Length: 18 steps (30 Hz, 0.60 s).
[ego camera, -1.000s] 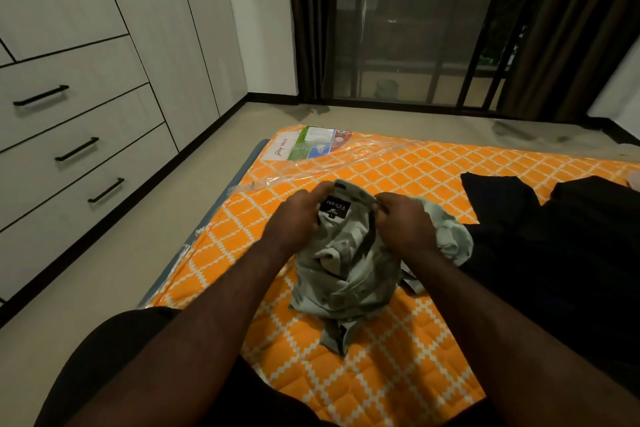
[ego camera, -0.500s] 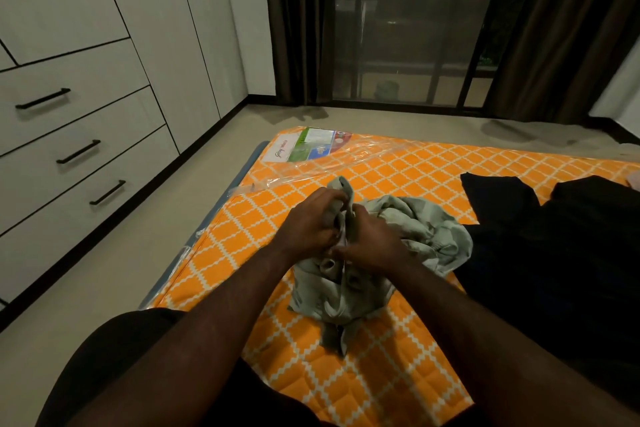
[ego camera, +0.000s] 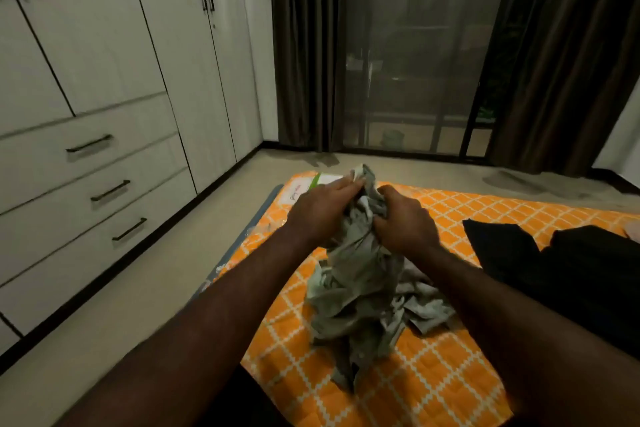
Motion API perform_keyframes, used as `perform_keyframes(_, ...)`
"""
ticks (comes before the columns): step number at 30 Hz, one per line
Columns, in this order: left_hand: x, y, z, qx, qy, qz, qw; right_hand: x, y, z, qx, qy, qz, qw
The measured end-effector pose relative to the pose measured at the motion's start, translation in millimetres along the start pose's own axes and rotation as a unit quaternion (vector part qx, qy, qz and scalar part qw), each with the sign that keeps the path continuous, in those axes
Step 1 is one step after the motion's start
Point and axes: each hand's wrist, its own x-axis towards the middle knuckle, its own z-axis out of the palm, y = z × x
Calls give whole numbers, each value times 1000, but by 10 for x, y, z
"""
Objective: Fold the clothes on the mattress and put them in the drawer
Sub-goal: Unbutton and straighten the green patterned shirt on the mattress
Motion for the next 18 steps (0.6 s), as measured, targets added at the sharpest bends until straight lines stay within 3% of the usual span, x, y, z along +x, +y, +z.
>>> perform_keyframes(7,721,334,-1731,101,214,-7,972,747,-749,-1284,86,201,-58,974)
perform_keyframes(11,1005,502,-2189,126,284,2,950,954,-1027,-1815,79,285,-100,950)
perform_keyframes(14,1024,490,-1916,147,177,-11,973,933,-869,-1690,-21,204,-112,972)
perform_keyframes(18,576,416,-1037,100,-49,-90,990,604,-321,-1044,-37,-19,18,999)
